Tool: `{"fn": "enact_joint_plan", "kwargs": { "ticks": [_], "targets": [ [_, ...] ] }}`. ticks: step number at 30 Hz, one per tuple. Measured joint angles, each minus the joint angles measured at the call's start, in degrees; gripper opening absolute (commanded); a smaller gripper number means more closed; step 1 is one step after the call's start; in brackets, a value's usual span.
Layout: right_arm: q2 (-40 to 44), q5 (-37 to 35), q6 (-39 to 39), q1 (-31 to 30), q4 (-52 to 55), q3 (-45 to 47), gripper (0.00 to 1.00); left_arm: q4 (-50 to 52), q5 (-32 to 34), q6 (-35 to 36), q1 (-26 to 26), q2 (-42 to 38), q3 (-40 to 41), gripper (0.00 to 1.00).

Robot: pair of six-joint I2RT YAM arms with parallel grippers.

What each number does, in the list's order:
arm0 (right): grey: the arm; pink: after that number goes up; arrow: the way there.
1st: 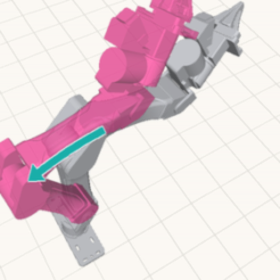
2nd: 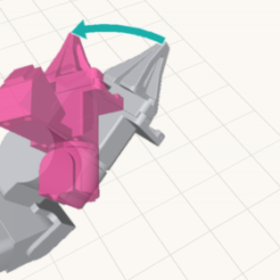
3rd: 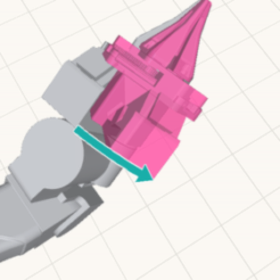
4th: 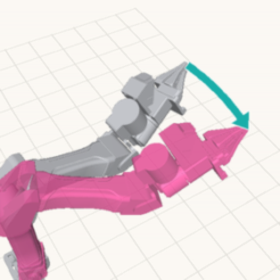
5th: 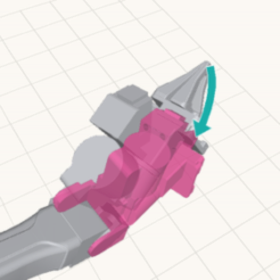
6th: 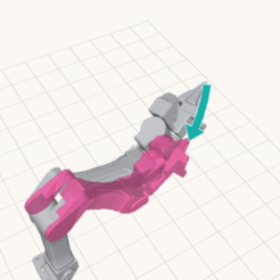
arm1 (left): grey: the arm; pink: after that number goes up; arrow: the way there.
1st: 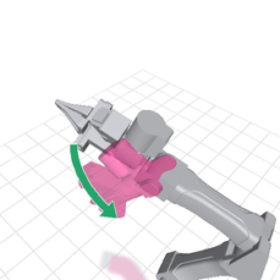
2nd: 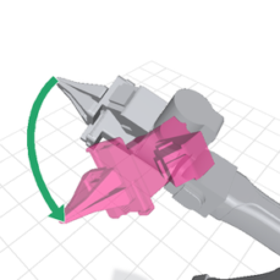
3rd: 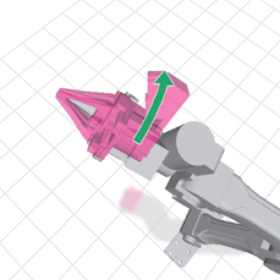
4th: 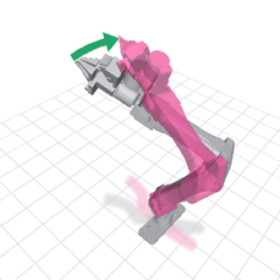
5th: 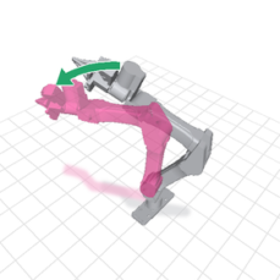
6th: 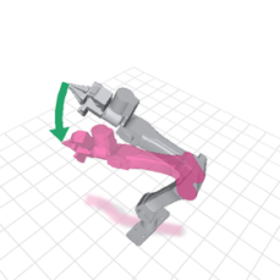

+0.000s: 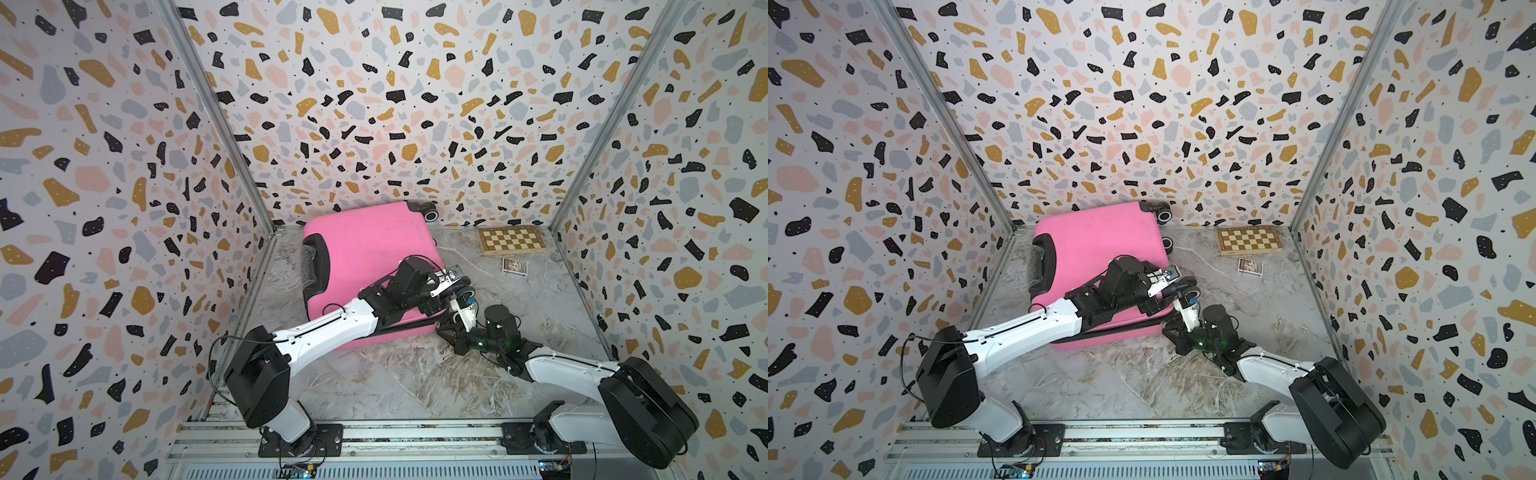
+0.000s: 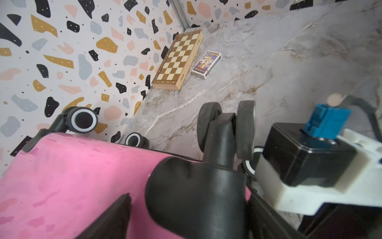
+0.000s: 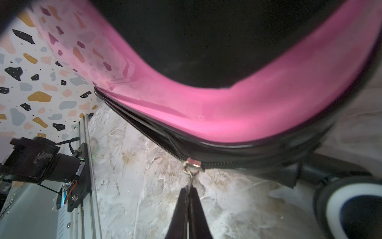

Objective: Close the suitcase zippers
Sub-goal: Zip the zipper on the suitcase.

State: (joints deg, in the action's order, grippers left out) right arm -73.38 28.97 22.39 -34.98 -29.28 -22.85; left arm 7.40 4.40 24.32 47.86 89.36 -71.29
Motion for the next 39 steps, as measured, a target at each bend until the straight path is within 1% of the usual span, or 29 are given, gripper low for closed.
{"fn": "enact_joint_plan", "kwargs": {
  "ticks": [3, 6, 9, 13, 15, 18, 20, 22, 25, 30, 33, 39],
  "targets": [
    [-0.02, -0.61, -1.31, -0.9, 2.62, -1.66, 0.0, 8.52, 0.15, -4.26, -1.07, -1.99, -3.32, 0.96],
    [-0.17, -1.53, -2.91, -1.16, 5.64, -3.37, 0.0, 15.61, 1.73, -9.07, -4.9, -5.25, -8.31, 0.93],
    [-0.81, -2.49, -4.96, -1.44, 8.74, -4.7, 0.0, 20.13, 2.08, -14.69, -11.5, -8.46, -13.0, 0.92],
    [-1.75, -3.41, -7.17, -1.57, 10.99, -6.27, 0.0, 22.67, 0.22, -21.99, -22.49, -13.99, -12.66, 0.9],
    [-2.27, -3.78, -7.67, -1.57, 11.5, -6.95, 0.0, 24.26, -1.86, -25.2, -28.76, -15.43, -12.22, 0.89],
    [-2.95, -4.07, -8.2, -1.57, 11.85, -7.65, 0.0, 26.99, -5.38, -29.16, -38.01, -14.67, -12.22, 0.87],
    [-3.21, -4.13, -8.52, -1.57, 11.82, -7.8, 0.0, 28.85, -7.45, -31.23, -43.52, -12.46, -12.22, 0.85],
    [-3.28, -4.15, -8.61, -1.57, 11.85, -7.87, 0.0, 30.4, -9.27, -32.92, -47.6, -9.79, -12.24, 0.85],
    [-3.34, -4.17, -8.76, -1.57, 11.96, -8.0, 0.0, 32.26, -11.41, -35.63, -52.83, -5.75, -12.22, 0.82],
    [-3.76, -4.28, -8.94, -1.57, 12.15, -8.39, 0.0, 33.03, -15.3, -38.77, -58.84, -1.77, -12.22, 0.74],
    [-3.82, -4.35, -9.2, -1.57, 12.15, -8.41, 0.0, 32.89, -17.92, -40.17, -60.63, 0.26, -12.22, 0.64],
    [-4.57, -4.5, -9.46, -1.57, 12.13, -9.05, 0.0, 32.54, -22.05, -41.88, -60.74, 4.9, -12.22, 0.62]
  ]
}}
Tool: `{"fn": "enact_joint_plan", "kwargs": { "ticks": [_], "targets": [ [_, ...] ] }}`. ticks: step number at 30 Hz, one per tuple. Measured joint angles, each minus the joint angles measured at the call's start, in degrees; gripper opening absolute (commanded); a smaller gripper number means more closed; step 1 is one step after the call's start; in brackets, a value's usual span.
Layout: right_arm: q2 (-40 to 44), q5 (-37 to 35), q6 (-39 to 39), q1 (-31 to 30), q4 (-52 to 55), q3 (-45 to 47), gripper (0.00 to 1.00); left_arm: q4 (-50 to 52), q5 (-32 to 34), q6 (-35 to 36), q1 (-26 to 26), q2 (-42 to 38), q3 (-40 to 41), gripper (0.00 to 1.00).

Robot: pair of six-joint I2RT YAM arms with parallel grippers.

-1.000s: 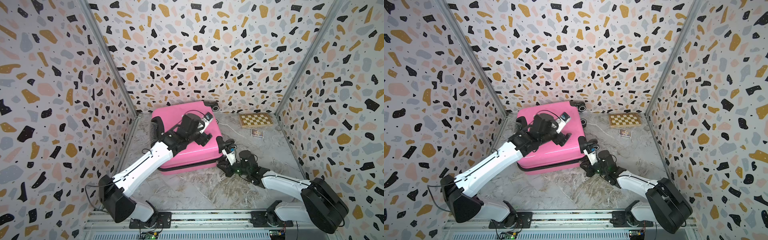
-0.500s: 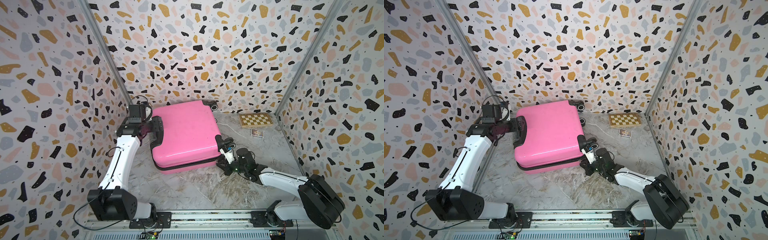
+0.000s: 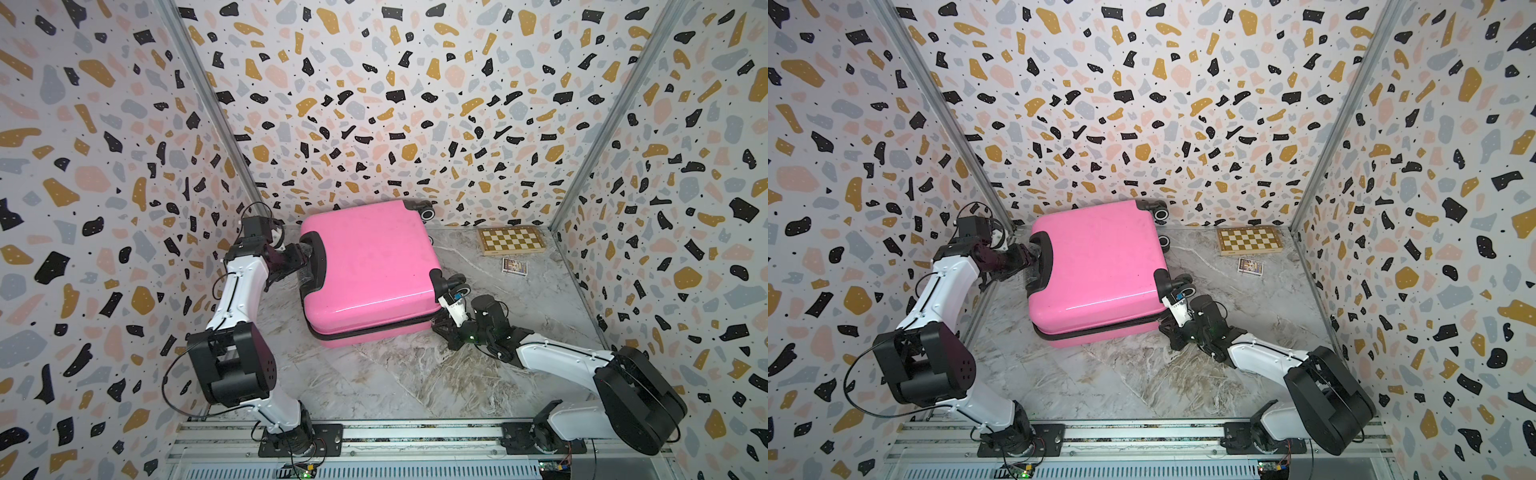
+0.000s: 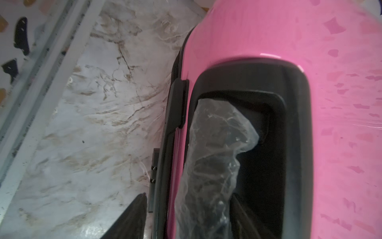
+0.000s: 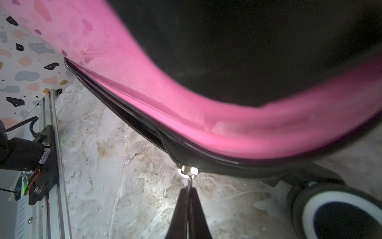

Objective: Close the suitcase zippers
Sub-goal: Zip the zipper on the suitcase.

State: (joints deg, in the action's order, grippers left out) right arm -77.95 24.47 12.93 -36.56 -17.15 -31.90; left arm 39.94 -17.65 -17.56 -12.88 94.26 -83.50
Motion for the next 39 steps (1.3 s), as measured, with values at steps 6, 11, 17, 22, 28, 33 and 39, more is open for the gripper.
{"fn": "enact_joint_plan", "kwargs": {
  "ticks": [6, 11, 17, 22, 28, 33, 39],
  "targets": [
    [-0.92, -0.79, -0.63, 0.0, 0.13, -0.81, 0.0, -1.55, -4.13, -1.38, 0.02, 3.19, -0.28, 0.38],
    [-2.91, -2.27, -2.01, 0.96, 1.46, -3.34, 0.0, -2.34, -4.68, 0.48, -0.04, 3.06, -0.35, 0.24],
    [-5.92, -1.66, -5.53, 5.7, 3.89, -7.32, 0.0, -9.2, -1.18, -4.33, -0.04, -6.8, 11.96, 0.12],
    [-7.54, -0.7, -8.85, 9.14, 5.31, -9.99, 0.0, -10.62, 2.8, -12.59, -0.02, -18.67, 23.06, 0.0],
    [-7.61, 1.03, -10.73, 8.15, 5.29, -10.14, 0.0, -11.43, 7.04, -21.55, 0.48, -30.21, 32.04, 0.0],
    [-7.28, -1.11, -10.38, 3.26, 3.39, -8.85, 0.0, -10.6, 8.61, -24.13, 1.46, -31.52, 32.52, 0.0],
    [-6.54, -5.14, -9.44, -4.46, 2.36, -8.26, 0.0, -10.71, 11.96, -25.92, 3.39, -31.8, 32.37, 0.0]
  ]
}}
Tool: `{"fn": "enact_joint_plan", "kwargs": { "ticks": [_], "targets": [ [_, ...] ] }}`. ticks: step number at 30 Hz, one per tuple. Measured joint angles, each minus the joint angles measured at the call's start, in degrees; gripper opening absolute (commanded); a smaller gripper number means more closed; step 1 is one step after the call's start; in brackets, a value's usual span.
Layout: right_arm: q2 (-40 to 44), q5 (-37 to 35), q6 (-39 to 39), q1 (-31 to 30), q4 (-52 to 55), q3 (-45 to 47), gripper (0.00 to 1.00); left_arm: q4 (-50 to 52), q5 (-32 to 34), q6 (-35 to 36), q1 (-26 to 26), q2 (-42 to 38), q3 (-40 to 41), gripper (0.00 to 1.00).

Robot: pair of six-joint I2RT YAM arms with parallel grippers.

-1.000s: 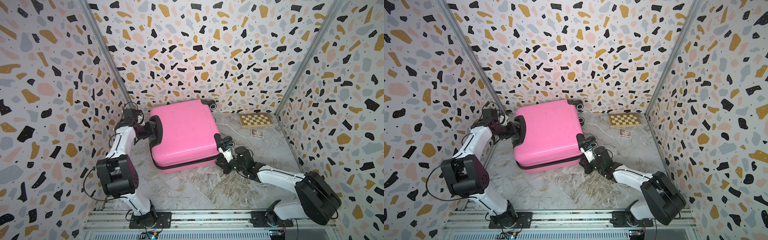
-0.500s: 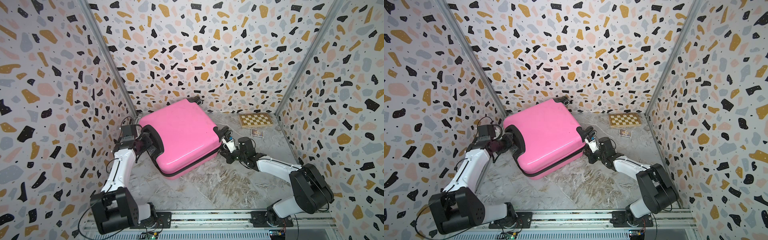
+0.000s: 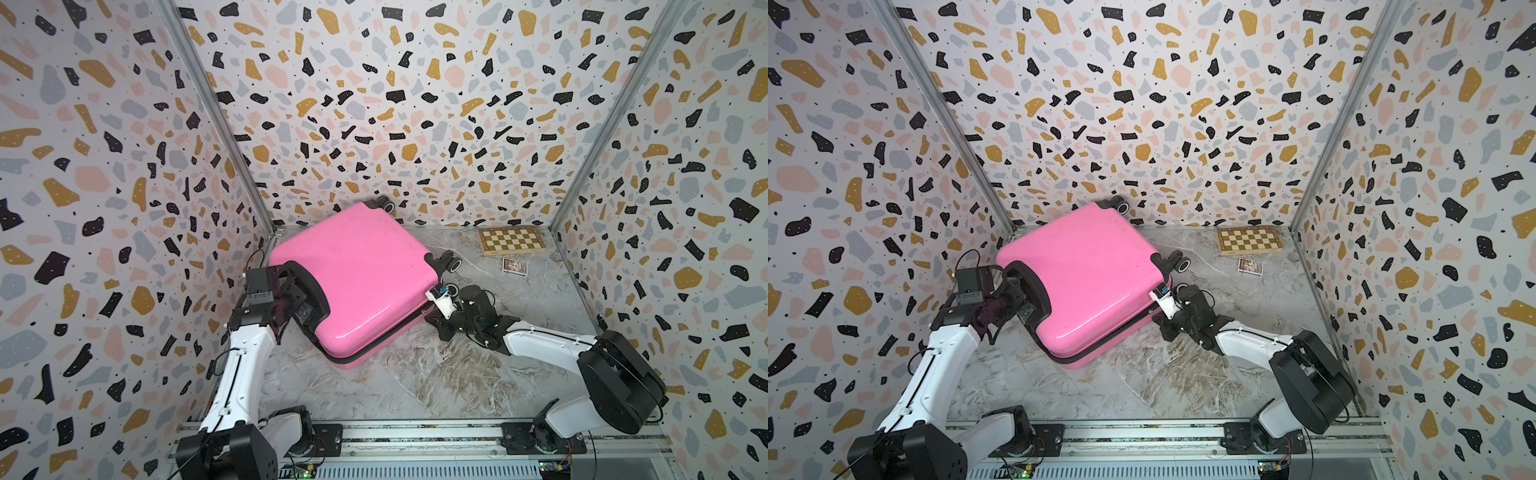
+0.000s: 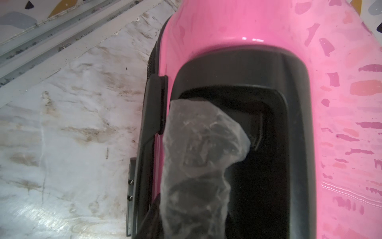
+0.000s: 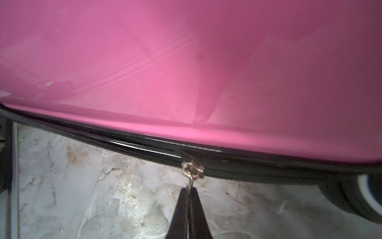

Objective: Close the suitcase zippers
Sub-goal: Zip the zipper on the suitcase.

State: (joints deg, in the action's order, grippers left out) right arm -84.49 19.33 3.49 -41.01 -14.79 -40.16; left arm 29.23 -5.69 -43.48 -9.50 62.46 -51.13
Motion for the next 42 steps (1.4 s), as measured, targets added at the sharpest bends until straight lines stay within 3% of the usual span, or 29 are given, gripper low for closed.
{"fn": "enact_joint_plan", "kwargs": {
  "ticks": [15, 20, 21, 24, 26, 28, 34, 42],
  "targets": [
    [-4.0, -3.93, -0.81, -19.28, 3.65, -7.3, 0.0, 3.96, 6.32, -7.98, 4.55, -4.46, -0.09, 0.0],
    [-6.34, -4.59, -1.25, -22.43, 4.15, -9.79, 0.0, 4.22, 7.13, -8.83, 5.16, -4.66, -0.04, 0.0],
    [-6.47, -4.79, -1.25, -22.58, 4.15, -9.97, 0.0, 4.2, 7.21, -8.85, 5.2, -4.72, 0.0, 0.04],
    [-6.47, -5.27, -1.11, -22.53, 4.24, -9.99, 0.0, 4.22, 7.61, -9.2, 5.44, -4.83, 0.0, 0.52],
    [-6.36, -4.2, -0.92, -21.79, 4.22, -9.92, 0.0, 3.28, 7.45, -11.5, 5.44, -4.83, -0.04, 0.66],
    [-5.53, -2.62, -0.76, -20.11, 3.96, -9.11, 0.0, 2.16, 7.72, -12.02, 5.44, -4.92, -0.63, 0.71],
    [1.86, 2.91, 0.15, -11.19, 4.33, -2.19, 0.0, 1.7, 6.43, -1.36, 5.44, -3.67, -5.73, 0.75],
    [6.56, 8.13, 0.15, 5.18, 7.58, 1.31, 0.0, -0.2, -10.21, 30.1, 5.49, -2.93, -9.11, 0.66]
  ]
}}
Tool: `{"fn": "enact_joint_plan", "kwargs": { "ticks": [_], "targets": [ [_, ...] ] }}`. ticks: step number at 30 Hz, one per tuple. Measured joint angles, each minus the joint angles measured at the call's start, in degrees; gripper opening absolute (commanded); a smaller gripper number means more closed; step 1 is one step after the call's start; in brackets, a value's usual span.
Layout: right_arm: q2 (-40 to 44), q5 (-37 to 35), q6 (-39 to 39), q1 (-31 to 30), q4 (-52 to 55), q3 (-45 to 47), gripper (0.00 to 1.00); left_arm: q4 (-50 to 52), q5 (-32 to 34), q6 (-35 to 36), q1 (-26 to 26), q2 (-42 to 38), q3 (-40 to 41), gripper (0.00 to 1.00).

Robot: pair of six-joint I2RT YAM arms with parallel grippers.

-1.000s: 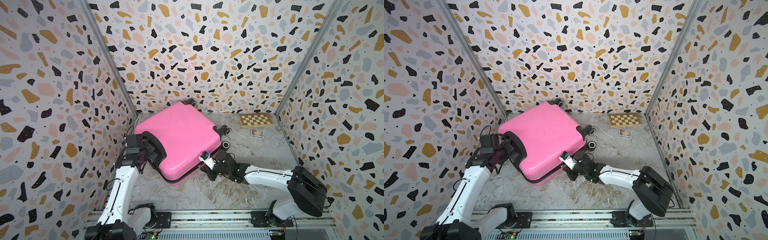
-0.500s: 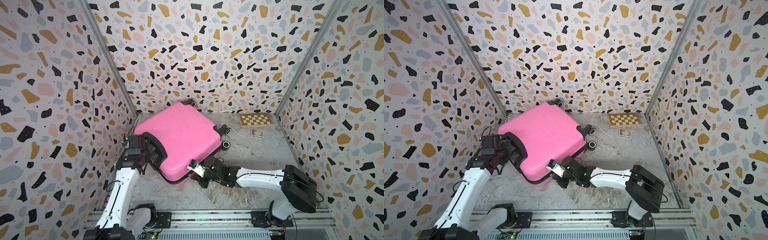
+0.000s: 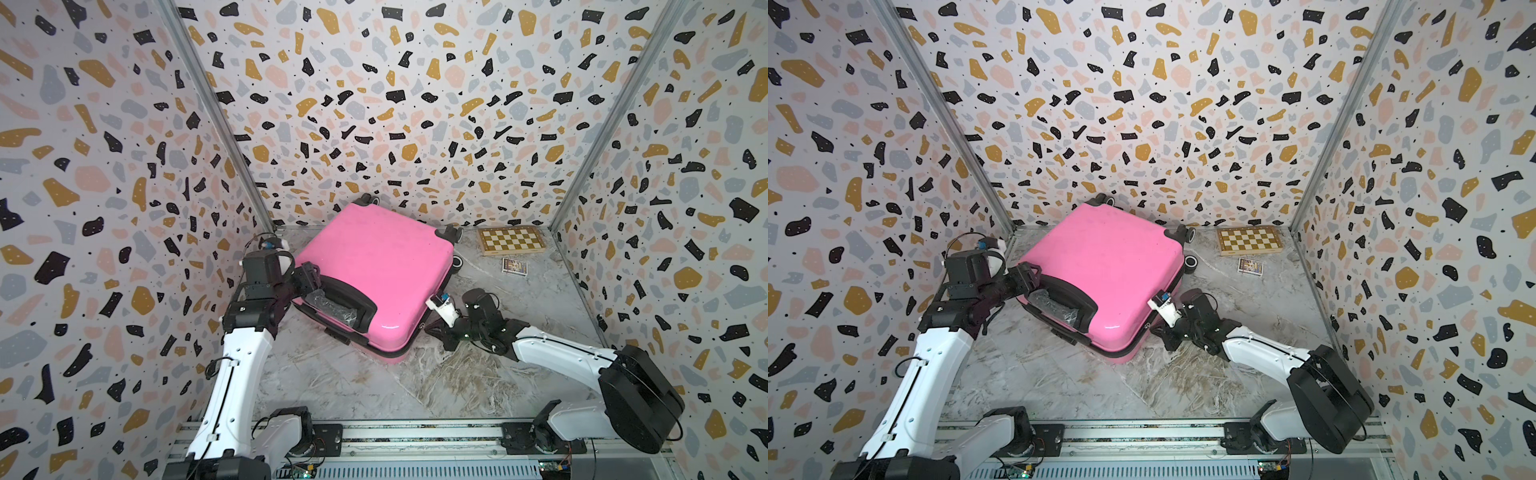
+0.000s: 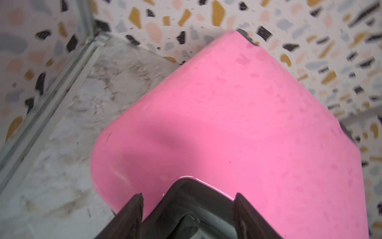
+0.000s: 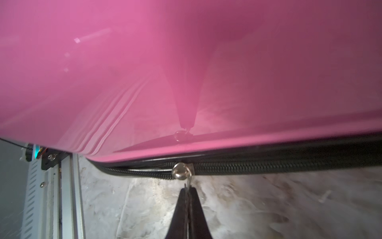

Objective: Close the suitcase zippers
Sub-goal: Zip the zipper on the suitcase.

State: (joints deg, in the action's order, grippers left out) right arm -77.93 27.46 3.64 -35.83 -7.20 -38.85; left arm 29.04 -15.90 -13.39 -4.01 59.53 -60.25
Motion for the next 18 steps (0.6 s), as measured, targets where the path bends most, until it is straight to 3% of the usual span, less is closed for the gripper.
{"fn": "enact_joint_plan", "kwargs": {
  "ticks": [7, 13, 18],
  "targets": [
    [-1.27, 2.99, -0.94, 9.33, 0.13, -0.59, 0.0, 4.24, -14.56, 30.34, 2.49, 1.36, -1.84, 0.68],
    [-1.95, 3.8, -1.07, 10.29, -0.17, -0.74, 0.0, 14.03, -18.6, 56.94, 10.64, 6.54, -5.53, 0.76],
    [-1.95, 3.98, -1.09, 10.38, -0.15, -0.74, 0.0, 20.48, -19.8, 71.41, 14.32, 10.45, -6.08, 0.74]
  ]
}}
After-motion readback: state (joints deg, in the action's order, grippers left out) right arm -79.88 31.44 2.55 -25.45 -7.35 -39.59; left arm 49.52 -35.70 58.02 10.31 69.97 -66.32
